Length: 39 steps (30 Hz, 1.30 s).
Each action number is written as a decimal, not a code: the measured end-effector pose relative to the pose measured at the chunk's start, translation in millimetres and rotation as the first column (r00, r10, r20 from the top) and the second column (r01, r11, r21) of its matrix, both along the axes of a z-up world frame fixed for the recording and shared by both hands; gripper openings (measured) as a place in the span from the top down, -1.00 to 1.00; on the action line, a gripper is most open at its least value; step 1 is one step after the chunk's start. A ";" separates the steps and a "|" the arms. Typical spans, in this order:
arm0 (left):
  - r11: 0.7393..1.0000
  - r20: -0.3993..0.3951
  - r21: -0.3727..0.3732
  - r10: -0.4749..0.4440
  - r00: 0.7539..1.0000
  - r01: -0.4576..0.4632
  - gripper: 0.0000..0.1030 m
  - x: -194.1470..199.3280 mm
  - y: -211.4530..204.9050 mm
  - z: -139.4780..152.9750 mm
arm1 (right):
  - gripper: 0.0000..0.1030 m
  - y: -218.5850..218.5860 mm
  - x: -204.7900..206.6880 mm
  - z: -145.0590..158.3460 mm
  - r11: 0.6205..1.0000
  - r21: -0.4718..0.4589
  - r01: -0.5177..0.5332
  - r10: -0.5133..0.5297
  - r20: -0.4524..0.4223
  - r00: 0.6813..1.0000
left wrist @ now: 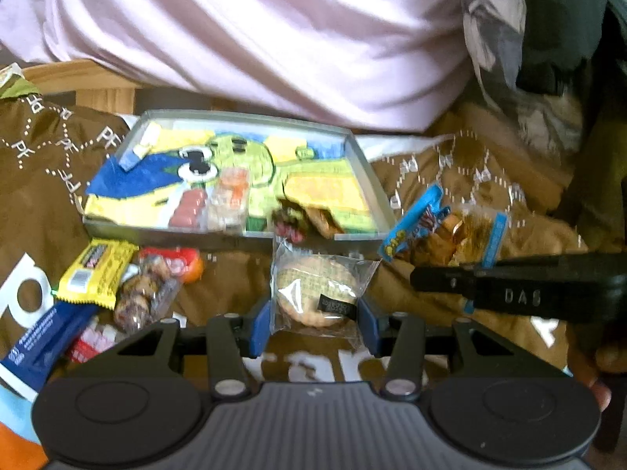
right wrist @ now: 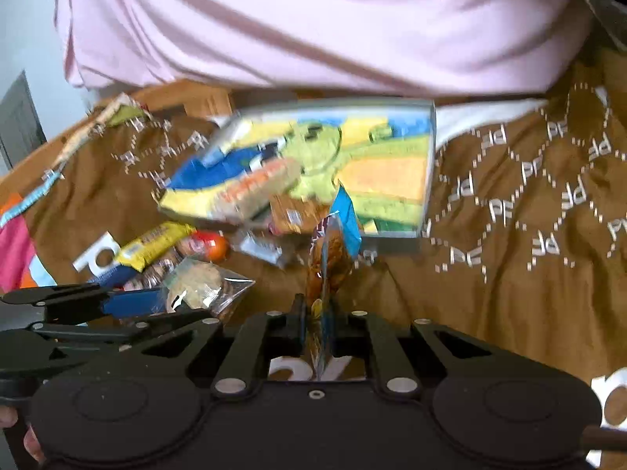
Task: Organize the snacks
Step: 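Lift the cookie packet with the left tool while the right tool lifts the blue-edged packet, then lower both packets into the tray and open both tools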
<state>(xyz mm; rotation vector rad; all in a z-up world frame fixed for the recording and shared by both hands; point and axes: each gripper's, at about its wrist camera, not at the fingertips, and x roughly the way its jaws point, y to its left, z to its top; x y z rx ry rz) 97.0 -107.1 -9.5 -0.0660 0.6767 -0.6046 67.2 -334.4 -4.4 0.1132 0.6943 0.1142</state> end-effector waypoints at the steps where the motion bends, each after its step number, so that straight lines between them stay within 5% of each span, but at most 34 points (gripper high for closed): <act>1: 1.000 0.011 -0.009 0.005 1.000 -0.005 0.02 2.8 -0.6 2.9 | 0.80 0.5 -0.2 1.8 1.000 -0.008 0.002 -0.002 0.017 1.000; 8: 0.998 0.026 -0.038 0.047 0.999 -0.046 0.01 49.2 -8.7 26.6 | 0.80 -1.2 16.8 7.6 0.992 -0.127 0.021 -0.003 0.137 0.991; 18: 0.994 -0.045 -0.077 0.075 0.996 -0.079 0.01 132.1 -44.3 31.0 | 0.80 -24.6 76.6 -13.9 0.992 -0.116 0.057 -0.043 0.116 0.992; 23: 0.997 -0.144 -0.033 0.061 0.988 -0.066 0.01 159.5 -66.5 13.7 | 0.79 -32.6 94.8 -23.1 0.991 -0.122 0.058 -0.048 0.086 0.995; 36: 0.993 -0.269 0.068 0.109 0.957 -0.094 -0.14 179.5 -85.1 -11.3 | 0.61 -24.8 108.1 -36.9 0.981 -0.193 0.034 -0.027 0.040 0.999; 39: 0.994 -0.247 0.052 0.111 0.963 -0.101 -0.24 178.7 -86.1 -8.3 | 0.56 -26.0 105.7 -32.8 0.980 -0.193 0.047 -0.036 0.057 0.998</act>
